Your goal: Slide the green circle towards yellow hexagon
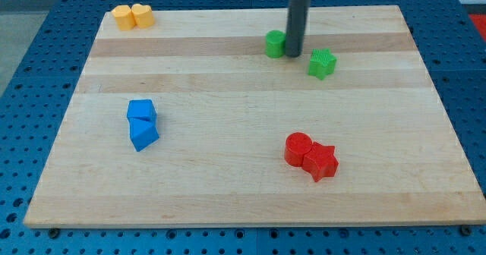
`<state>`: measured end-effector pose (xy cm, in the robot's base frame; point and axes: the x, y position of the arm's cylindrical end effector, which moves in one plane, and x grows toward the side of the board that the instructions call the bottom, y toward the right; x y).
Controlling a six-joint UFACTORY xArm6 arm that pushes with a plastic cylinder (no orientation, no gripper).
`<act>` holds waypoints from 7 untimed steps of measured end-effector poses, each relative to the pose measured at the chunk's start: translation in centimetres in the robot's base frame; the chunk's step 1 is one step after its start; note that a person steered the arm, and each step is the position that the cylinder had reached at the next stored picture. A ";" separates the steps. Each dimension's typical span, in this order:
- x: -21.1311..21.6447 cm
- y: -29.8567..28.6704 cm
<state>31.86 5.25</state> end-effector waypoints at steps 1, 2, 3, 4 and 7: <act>-0.9 -2.2; -2.8 -1.4; -3.5 -2.2; -3.8 -4.6; -3.8 -12.5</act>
<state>28.09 -7.29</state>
